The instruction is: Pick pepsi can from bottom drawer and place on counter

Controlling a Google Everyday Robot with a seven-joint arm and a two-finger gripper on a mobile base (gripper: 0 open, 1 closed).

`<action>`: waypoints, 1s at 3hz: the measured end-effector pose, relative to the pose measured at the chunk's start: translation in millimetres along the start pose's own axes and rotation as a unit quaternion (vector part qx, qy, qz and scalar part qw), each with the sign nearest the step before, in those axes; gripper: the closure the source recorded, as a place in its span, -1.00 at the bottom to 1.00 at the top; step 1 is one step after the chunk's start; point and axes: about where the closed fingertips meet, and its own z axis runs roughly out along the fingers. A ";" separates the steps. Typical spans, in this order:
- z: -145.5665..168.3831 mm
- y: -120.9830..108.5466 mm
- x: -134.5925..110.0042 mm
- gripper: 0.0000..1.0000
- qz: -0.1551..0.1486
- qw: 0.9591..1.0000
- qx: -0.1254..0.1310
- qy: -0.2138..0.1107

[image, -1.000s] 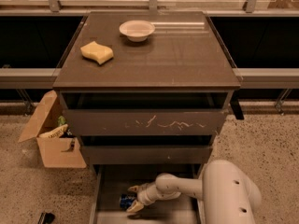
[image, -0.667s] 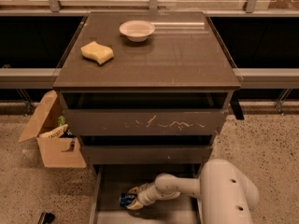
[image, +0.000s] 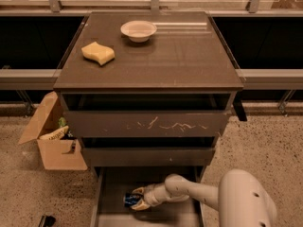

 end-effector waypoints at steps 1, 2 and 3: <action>-57.8 3.2 -21.3 1.00 -0.041 0.998 0.010 -0.052; -133.1 3.7 -37.2 1.00 -0.072 0.994 0.033 -0.072; -167.5 -0.2 -48.5 1.00 -0.089 0.992 0.041 -0.075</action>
Offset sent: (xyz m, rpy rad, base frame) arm -0.0094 -0.1251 0.1625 0.1717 -0.2277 0.0302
